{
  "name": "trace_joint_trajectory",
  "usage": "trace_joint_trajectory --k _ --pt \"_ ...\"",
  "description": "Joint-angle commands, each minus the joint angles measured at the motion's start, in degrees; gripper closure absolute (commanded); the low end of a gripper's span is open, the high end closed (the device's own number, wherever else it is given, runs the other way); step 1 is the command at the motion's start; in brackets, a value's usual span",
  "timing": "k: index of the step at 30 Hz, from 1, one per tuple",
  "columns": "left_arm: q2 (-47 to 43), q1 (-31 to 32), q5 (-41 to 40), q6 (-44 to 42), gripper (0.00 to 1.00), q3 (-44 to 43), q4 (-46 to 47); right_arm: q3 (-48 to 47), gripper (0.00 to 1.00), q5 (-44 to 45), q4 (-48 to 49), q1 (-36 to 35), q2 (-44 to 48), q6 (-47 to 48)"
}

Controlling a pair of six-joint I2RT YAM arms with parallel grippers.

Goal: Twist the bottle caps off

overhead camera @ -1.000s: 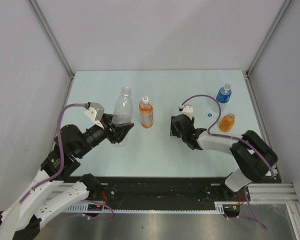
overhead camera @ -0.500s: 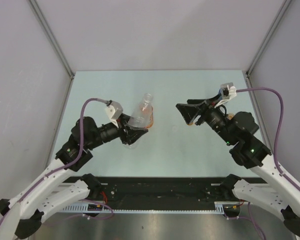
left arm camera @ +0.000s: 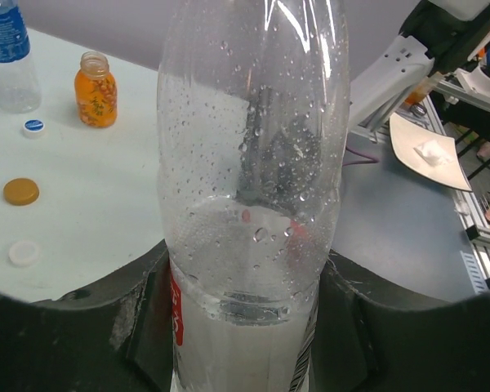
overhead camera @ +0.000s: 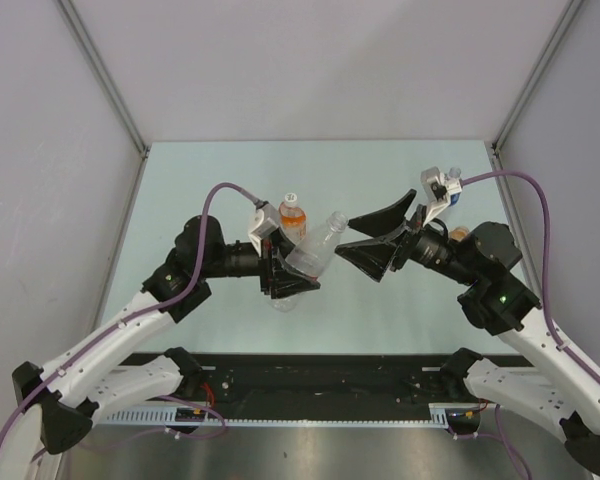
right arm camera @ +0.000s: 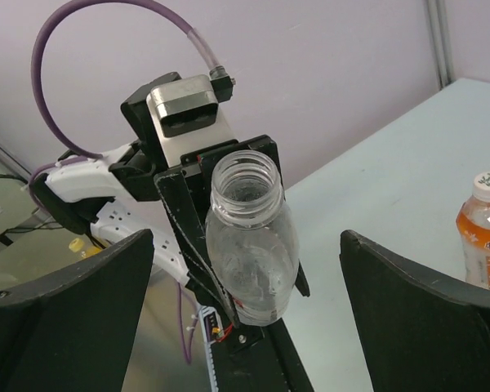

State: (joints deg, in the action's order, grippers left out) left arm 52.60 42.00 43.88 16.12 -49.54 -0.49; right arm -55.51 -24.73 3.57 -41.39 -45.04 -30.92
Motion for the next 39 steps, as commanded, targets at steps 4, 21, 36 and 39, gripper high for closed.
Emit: trace_joint_trajectory --k 4,21,36,39 --pt "0.9 1.9 2.3 0.8 0.97 -3.4 2.0 -0.5 0.05 1.4 0.2 -1.0 0.0 1.3" --pt "2.3 4.1 1.4 -2.7 0.88 -5.0 -3.6 -2.9 0.32 0.7 -2.4 -3.2 -3.7 4.3" --pt "2.2 4.1 1.0 -5.0 0.83 -6.4 -7.2 -5.6 0.27 -5.7 -8.3 -3.6 -6.4 6.2" --pt "2.1 4.1 1.0 -5.0 0.83 -6.4 -7.2 -5.9 0.31 -5.4 -8.9 -3.8 -6.7 6.5"
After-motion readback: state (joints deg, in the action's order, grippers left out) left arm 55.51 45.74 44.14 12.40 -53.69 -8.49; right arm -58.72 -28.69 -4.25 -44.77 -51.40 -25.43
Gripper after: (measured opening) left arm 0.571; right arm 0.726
